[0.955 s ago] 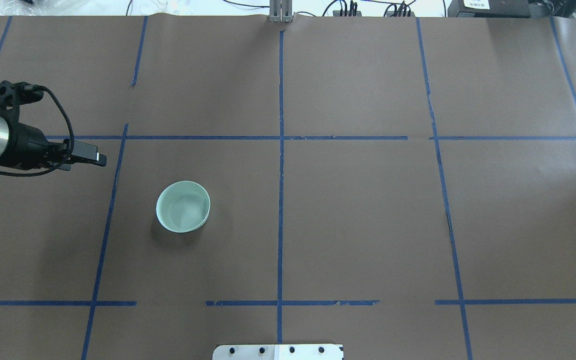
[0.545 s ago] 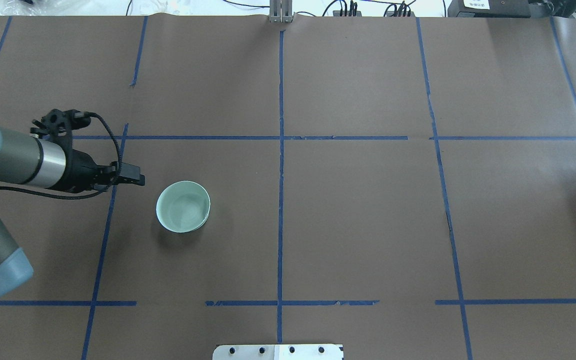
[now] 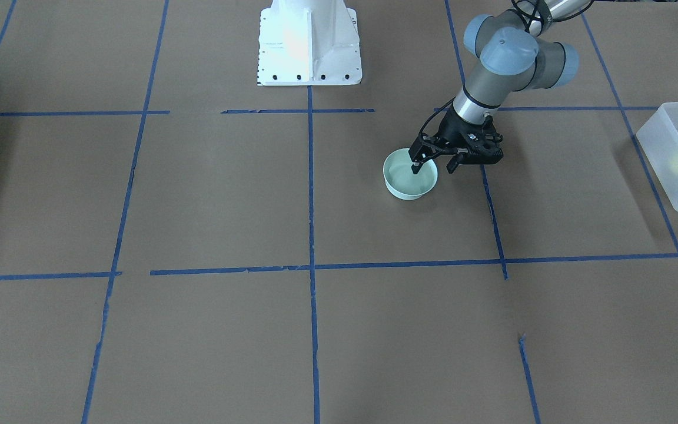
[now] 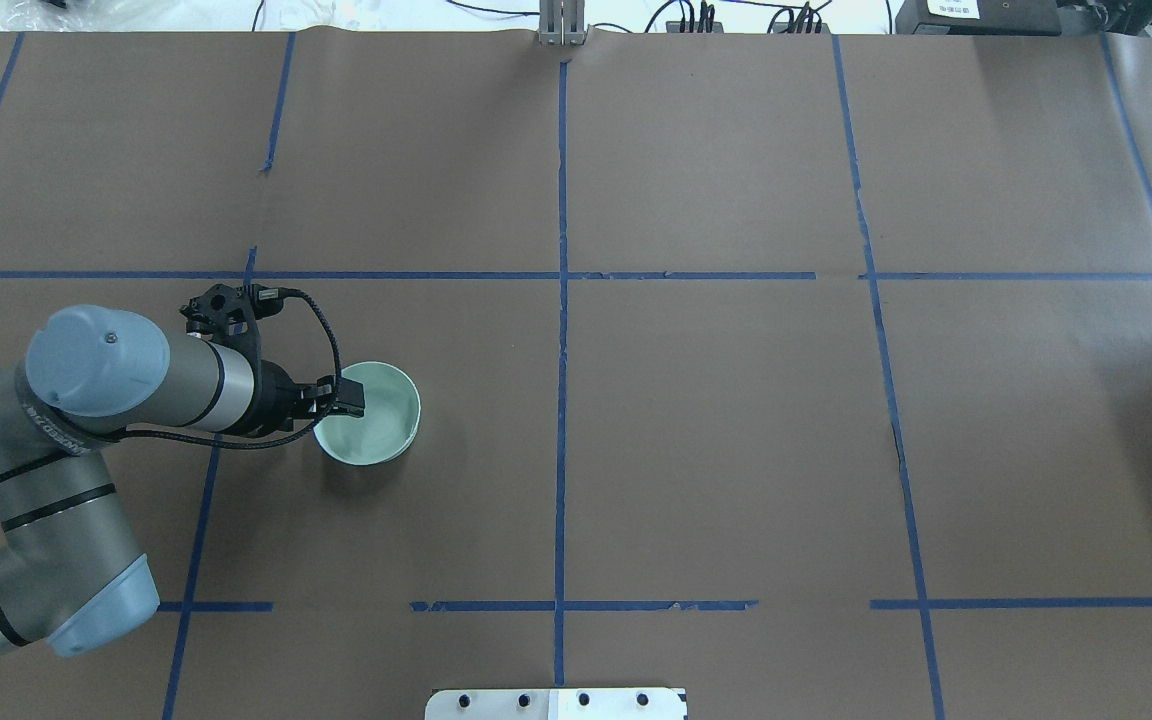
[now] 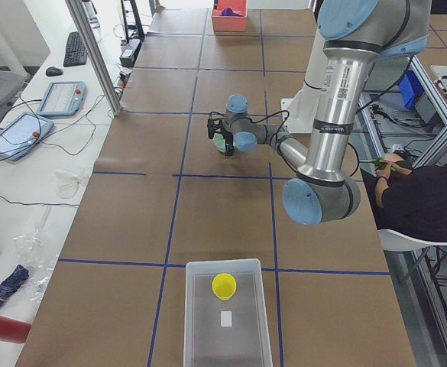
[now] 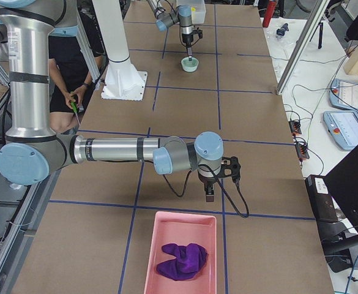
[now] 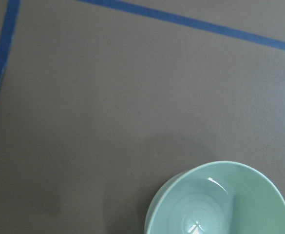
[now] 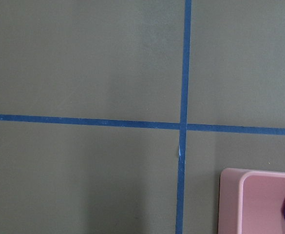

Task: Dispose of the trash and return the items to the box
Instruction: 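Grasp the pale green bowl rim with the left gripper, then lift the bowl and carry it with the left gripper toward the clear bin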

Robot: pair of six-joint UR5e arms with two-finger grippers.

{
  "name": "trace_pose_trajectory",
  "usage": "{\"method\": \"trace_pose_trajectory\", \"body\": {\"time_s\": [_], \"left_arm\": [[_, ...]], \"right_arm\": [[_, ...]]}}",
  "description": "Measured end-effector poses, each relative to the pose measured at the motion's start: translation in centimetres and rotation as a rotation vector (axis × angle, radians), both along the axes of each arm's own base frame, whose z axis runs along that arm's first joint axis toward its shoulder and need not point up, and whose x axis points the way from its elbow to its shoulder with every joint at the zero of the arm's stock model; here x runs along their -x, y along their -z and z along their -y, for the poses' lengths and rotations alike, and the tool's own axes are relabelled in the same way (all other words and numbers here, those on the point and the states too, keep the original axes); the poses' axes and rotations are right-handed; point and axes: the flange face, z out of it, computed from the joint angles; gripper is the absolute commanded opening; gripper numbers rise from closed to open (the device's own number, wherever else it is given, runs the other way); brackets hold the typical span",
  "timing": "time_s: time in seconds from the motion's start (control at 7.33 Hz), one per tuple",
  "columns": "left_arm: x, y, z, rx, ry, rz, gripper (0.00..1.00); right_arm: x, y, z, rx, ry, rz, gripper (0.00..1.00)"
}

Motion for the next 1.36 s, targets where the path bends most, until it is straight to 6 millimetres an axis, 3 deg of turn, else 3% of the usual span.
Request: {"method": "trace_pose_trajectory", "body": {"time_s": [0.14, 0.27, 0.68, 0.95, 1.23, 1.36], "left_arm": [[-0.4, -0.2, 0.0, 0.008, 0.002, 0.004, 0.2], [-0.5, -0.3, 0.0, 0.014, 0.005, 0.007, 0.0], [-0.2, -0.6, -0.1, 0.024, 0.01, 0.019, 0.0], [0.2, 1.2, -0.2, 0.043, 0.009, 0.044, 0.0], [3.4, 5.4, 0.0, 0.055, 0.023, 0.037, 0.0], [6.3, 6.8, 1.6, 0.07, 0.055, 0.038, 0.0]], "right_arm": [[0.1, 0.5, 0.0, -0.009, 0.0, 0.001, 1.0], [0.1, 1.1, 0.1, -0.021, -0.001, 0.002, 1.0], [0.1, 2.0, 0.1, -0.037, -0.002, 0.0, 1.0], [0.1, 2.0, 0.1, -0.038, -0.002, -0.001, 1.0], [0.1, 2.0, 0.1, -0.038, -0.001, -0.002, 1.0], [0.1, 1.9, 0.0, -0.036, 0.0, -0.004, 1.0]]}}
